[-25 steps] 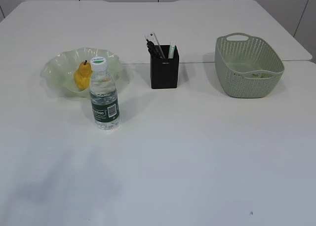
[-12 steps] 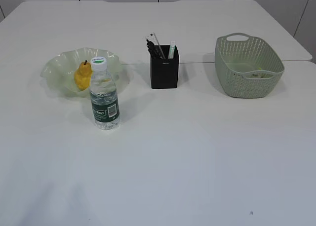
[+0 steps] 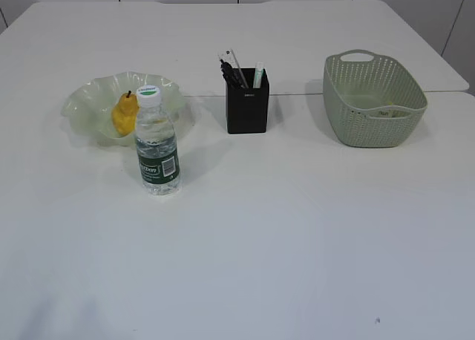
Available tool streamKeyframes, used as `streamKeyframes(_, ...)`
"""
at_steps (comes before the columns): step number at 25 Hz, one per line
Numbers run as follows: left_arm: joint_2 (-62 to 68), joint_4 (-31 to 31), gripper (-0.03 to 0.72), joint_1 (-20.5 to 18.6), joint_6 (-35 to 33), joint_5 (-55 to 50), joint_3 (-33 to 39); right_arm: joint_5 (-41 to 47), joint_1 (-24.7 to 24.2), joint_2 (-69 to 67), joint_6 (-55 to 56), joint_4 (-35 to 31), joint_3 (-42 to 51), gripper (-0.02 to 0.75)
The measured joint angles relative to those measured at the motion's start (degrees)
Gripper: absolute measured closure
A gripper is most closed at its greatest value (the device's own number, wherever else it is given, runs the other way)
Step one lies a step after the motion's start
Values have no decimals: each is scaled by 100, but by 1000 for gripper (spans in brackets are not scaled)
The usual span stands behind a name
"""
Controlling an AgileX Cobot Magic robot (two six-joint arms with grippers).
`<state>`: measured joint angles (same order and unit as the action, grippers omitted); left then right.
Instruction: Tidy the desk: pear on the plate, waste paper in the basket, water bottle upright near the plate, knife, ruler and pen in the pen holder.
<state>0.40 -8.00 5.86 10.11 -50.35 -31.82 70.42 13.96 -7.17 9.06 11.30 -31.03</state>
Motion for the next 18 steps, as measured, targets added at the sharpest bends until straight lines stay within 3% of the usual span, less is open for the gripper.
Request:
streamKeyframes(7, 0, 178, 347, 0, 0, -695, 0, 0, 0, 0, 0, 0, 0, 410)
streamKeyframes(18, 0, 406, 315, 0, -237, -771, 0, -9, 0, 0, 0, 0, 0, 410)
